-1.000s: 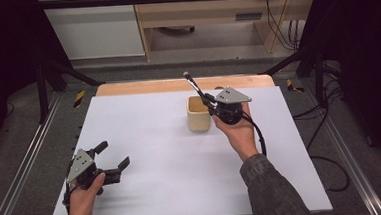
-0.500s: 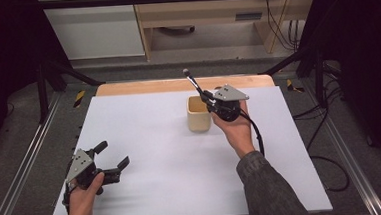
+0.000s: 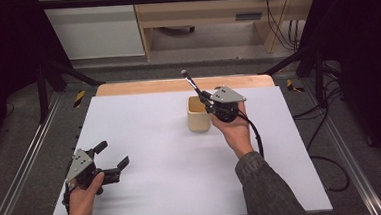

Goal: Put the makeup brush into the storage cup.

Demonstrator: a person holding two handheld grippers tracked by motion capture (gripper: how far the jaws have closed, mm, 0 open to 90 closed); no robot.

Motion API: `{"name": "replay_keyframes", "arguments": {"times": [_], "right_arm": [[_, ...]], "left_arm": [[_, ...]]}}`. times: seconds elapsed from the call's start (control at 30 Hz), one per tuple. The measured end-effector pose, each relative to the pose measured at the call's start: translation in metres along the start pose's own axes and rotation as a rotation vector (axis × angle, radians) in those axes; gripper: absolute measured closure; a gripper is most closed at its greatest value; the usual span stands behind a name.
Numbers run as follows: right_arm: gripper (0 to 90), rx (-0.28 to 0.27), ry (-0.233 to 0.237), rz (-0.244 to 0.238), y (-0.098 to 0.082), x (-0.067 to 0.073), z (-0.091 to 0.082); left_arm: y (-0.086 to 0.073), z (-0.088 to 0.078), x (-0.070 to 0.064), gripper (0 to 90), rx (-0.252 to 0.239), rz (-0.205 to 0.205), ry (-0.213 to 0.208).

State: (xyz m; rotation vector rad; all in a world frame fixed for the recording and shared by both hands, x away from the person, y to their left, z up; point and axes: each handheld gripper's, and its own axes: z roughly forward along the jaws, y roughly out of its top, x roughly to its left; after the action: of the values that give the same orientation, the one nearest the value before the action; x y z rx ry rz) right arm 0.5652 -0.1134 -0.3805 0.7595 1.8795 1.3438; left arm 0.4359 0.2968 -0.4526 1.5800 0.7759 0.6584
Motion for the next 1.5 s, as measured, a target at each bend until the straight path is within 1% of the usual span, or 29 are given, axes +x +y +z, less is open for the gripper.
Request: {"name": "replay_keyframes", "arguments": {"times": [0.1, 0.77, 1.17, 1.5], "right_arm": [[79.4, 0.001, 0.005, -0.005, -0.001, 0.0, 0.001], [79.4, -0.012, 0.002, 0.011, -0.005, 0.001, 0.004], [79.4, -0.008, 0.004, 0.032, -0.011, 0.001, 0.01], [79.4, 0.004, 0.007, 0.04, -0.015, 0.001, 0.016]], "left_arm": [[0.0, 0.0, 0.0, 0.5, 0.0, 0.0, 0.0], [0.0, 0.001, 0.0, 0.5, 0.003, 0.002, -0.001], [0.0, 0.001, -0.001, 0.5, 0.006, 0.003, -0.002], [0.0, 0.001, 0.0, 0.5, 0.006, 0.004, -0.003]]}}
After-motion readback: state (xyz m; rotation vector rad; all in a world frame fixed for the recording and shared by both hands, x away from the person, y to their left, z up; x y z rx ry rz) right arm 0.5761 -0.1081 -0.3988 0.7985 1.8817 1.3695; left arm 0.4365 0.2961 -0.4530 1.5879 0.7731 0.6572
